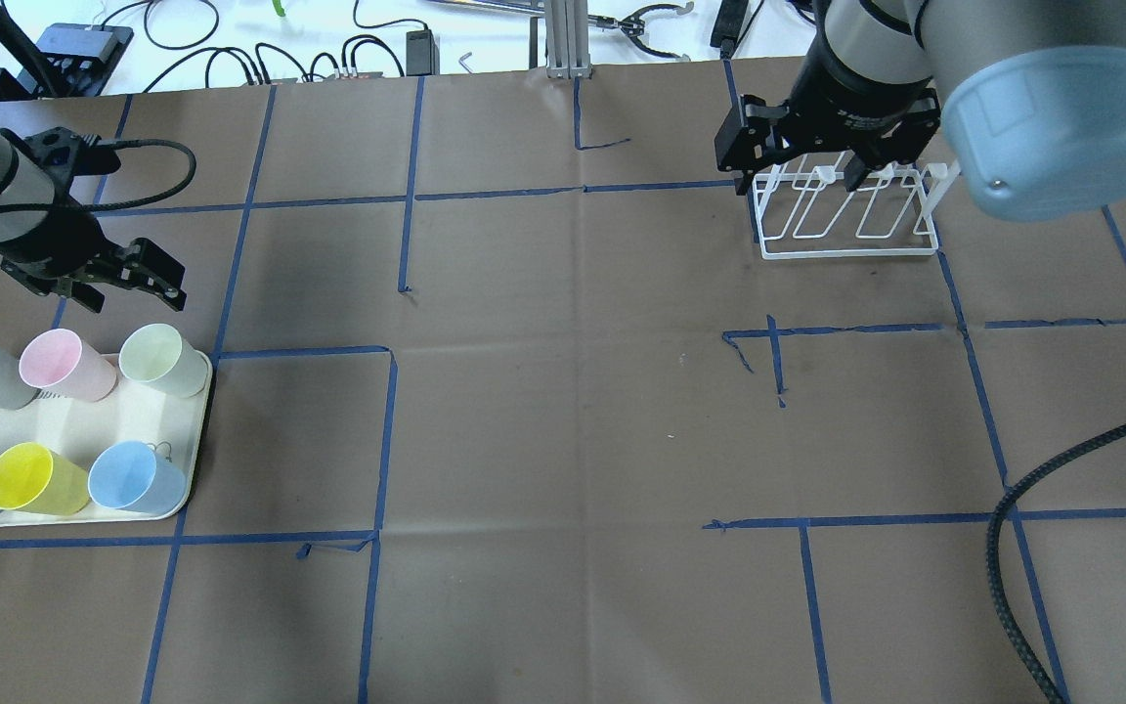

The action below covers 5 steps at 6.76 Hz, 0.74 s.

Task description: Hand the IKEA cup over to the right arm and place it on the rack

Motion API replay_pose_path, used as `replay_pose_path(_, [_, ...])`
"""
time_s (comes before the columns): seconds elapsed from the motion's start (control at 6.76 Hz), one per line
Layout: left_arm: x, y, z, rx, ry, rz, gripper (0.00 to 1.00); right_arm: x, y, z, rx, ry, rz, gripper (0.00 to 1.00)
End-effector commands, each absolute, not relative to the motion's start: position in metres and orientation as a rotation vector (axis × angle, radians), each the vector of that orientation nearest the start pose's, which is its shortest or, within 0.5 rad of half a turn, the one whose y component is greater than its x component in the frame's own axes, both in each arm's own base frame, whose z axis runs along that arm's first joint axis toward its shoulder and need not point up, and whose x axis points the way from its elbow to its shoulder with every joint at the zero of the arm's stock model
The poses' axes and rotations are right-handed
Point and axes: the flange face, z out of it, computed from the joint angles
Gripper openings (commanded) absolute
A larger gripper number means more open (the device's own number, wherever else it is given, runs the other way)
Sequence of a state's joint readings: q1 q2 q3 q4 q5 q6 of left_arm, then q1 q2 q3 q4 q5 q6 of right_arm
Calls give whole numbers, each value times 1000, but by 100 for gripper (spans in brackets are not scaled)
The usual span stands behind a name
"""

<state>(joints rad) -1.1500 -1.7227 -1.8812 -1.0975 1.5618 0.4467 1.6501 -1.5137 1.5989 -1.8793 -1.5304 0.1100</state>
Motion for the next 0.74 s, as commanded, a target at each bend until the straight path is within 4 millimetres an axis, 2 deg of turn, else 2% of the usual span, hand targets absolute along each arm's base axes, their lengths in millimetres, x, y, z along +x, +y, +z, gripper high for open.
replay_pose_path(0.0, [85, -516, 256, 46, 3146, -14, 100, 194, -537, 472, 322, 2885, -371, 100])
replay_pose_path(0.15, [84, -512, 244, 46, 3153, 12, 100, 199, -544, 471, 370, 2805, -453, 99])
replay_pose_path(0.3, [86, -511, 242, 39, 3155, 22, 100, 202, -541, 470, 459, 2700, -554, 100])
replay_pose_path(0.59, [97, -512, 233, 10, 3161, 41, 100, 208, -528, 440, 685, 2511, -608, 100])
